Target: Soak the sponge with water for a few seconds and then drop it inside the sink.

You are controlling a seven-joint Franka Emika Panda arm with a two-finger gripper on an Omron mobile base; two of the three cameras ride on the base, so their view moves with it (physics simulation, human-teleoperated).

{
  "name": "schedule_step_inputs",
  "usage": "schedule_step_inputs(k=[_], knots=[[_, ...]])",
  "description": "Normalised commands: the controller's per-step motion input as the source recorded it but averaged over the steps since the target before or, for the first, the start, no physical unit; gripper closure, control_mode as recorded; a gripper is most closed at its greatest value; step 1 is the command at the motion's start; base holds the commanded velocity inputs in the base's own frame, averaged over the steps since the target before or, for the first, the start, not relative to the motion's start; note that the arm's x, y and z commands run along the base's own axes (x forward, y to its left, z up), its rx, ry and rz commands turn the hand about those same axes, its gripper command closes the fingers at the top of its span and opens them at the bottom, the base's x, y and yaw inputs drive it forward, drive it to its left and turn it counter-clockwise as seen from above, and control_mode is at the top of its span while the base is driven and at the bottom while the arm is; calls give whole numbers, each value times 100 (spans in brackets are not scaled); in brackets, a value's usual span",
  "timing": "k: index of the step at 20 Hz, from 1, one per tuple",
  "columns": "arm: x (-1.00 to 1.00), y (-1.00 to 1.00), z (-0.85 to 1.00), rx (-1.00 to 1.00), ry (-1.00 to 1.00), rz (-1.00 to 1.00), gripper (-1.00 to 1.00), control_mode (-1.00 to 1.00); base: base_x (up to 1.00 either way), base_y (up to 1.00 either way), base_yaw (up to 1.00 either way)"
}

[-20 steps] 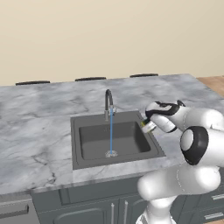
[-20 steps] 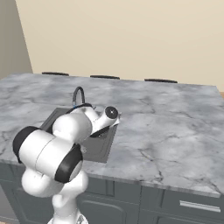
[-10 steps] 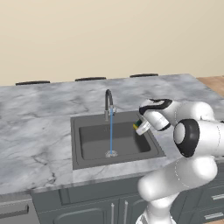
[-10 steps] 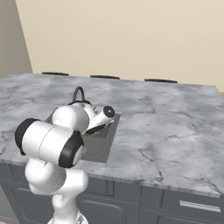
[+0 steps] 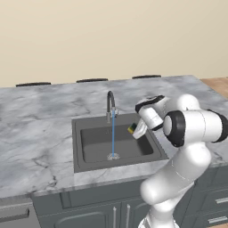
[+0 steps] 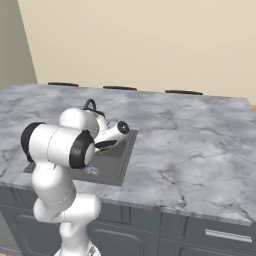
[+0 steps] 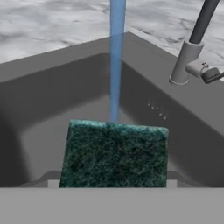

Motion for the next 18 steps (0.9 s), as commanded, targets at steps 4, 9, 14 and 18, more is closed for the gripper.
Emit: schedule_step_inputs(k=[4, 9, 14, 18], knots=[[2, 19, -4, 7, -1, 12, 100, -100, 0, 0, 0], [8, 18, -1, 4, 0, 11, 100, -100, 0, 0, 0], [13, 16, -1, 0, 0, 9, 100, -100, 0, 0, 0], [11, 14, -8, 0, 0, 7, 100, -100, 0, 0, 0]])
